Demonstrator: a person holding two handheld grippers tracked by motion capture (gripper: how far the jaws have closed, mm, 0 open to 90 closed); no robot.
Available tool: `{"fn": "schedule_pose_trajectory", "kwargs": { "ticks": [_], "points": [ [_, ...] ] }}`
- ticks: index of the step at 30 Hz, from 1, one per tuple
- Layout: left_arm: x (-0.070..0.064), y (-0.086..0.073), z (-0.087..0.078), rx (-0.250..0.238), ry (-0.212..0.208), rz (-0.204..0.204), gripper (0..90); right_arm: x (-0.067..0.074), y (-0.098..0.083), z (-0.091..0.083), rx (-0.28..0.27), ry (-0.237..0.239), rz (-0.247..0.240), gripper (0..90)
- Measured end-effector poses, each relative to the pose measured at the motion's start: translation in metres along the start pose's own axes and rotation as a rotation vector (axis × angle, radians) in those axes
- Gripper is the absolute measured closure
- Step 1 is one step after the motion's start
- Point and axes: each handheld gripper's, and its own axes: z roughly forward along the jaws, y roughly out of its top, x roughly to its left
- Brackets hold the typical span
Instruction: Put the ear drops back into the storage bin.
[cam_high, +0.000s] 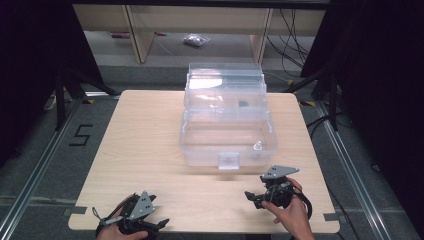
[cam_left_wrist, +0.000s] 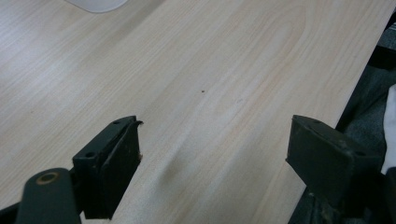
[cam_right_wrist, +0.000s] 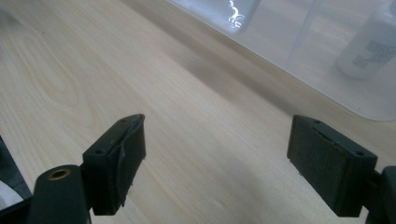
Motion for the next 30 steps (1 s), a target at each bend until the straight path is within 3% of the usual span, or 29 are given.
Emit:
{"fn": "schedule_pose_trajectory", "kwargs": {
  "ticks": [3,5,6,7,8,13,15,18,19,23,24,25,26,30],
  "points": [
    [0.000,0.000,0.000,-0.003,0.000,-0.002,16.8,-0.001,-0.002,-0.003,0.016,0.001,0.008,20.1],
    [0.000,0.000,0.000,-0.002,0.000,0.000,16.8,-0.001,-0.006,-0.002,-0.009,0.001,0.016,19.7],
    [0.000,0.000,0.000,-0.002,0.000,-0.001,16.8,-0.001,-0.007,-0.004,0.023,0.000,0.011,19.6],
    [0.000,0.000,0.000,-0.002,0.001,-0.002,16.8,-0.002,-0.008,-0.002,-0.004,-0.006,0.002,19.5],
    [0.000,0.000,0.000,-0.002,0.001,-0.002,16.8,-0.001,-0.009,-0.004,0.018,0.000,0.012,19.4],
    [-0.001,0.000,0.000,-0.004,0.000,-0.011,16.8,-0.003,-0.013,-0.006,-0.002,-0.005,-0.019,19.2],
    [0.000,0.000,0.000,-0.004,0.000,-0.001,16.8,0.000,-0.014,-0.008,0.012,-0.005,0.021,19.1],
    [-0.001,0.000,0.000,0.003,0.002,-0.001,16.8,-0.001,-0.016,-0.009,0.005,-0.004,0.001,19.0],
    [-0.001,0.000,0.000,0.002,0.002,-0.003,16.8,0.002,-0.017,-0.010,0.009,-0.004,0.046,18.9],
    [-0.001,0.000,0.000,0.000,0.000,-0.002,16.8,-0.001,-0.021,-0.010,-0.018,-0.020,0.007,18.6],
    [0.000,0.000,0.000,0.000,0.000,-0.002,16.8,0.002,-0.022,-0.011,-0.002,-0.010,0.036,18.6],
    [-0.001,0.000,0.000,0.002,0.002,-0.002,16.8,0.000,-0.022,-0.012,0.002,-0.013,0.020,18.5],
    [-0.001,0.000,0.000,0.002,0.001,-0.001,16.8,0.001,-0.023,-0.013,0.003,-0.009,0.039,18.4],
    [0.000,0.000,0.000,0.001,0.003,0.000,16.8,-0.002,-0.027,-0.015,0.002,-0.008,0.030,18.2]
  ]
}}
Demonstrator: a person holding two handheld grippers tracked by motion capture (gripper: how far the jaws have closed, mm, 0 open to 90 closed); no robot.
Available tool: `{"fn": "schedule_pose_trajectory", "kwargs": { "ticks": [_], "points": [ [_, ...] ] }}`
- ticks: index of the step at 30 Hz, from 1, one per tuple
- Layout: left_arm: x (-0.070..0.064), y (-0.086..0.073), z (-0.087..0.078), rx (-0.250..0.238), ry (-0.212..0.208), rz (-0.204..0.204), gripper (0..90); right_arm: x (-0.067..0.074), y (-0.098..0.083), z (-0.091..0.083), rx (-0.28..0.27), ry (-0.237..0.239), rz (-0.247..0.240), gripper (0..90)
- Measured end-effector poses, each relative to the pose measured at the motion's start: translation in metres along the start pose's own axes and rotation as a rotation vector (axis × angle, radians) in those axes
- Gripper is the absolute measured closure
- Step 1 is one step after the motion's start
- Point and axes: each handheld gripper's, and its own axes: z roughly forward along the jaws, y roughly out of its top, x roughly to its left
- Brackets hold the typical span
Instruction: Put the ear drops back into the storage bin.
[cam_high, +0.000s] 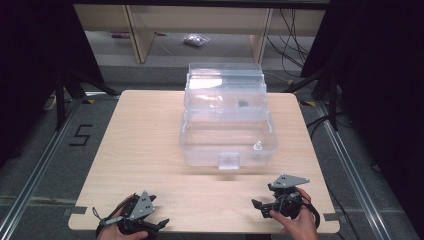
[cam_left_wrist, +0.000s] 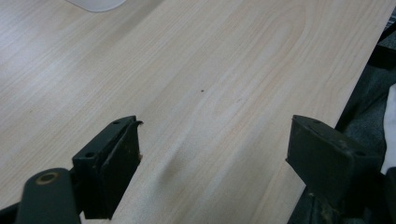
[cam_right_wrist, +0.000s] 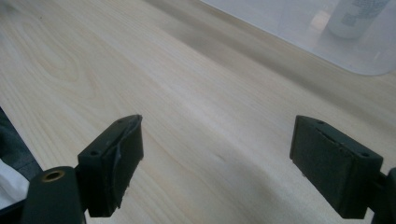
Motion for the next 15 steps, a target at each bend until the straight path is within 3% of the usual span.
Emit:
{"fn": "schedule_pose_trajectory", "kwargs": {
  "ticks": [7,9,10,14,15],
  "points": [
    [-0.001,0.000,0.001,0.002,-0.002,-0.008,16.8,0.001,-0.007,-0.002,-0.005,-0.003,0.024,17.3],
    [0.000,0.000,0.001,0.003,-0.002,0.000,16.8,0.000,-0.009,-0.003,-0.003,-0.005,0.004,17.1],
    [0.000,0.000,0.001,0.003,-0.002,0.000,16.8,0.002,-0.009,-0.003,0.003,0.004,0.027,16.9],
    [0.000,0.000,0.001,0.004,-0.004,0.003,16.8,0.003,-0.012,-0.004,0.013,0.006,0.016,16.7],
    [0.000,0.000,0.001,0.007,-0.001,0.005,16.8,0.005,-0.012,-0.004,0.020,0.008,0.041,16.8]
  ]
}}
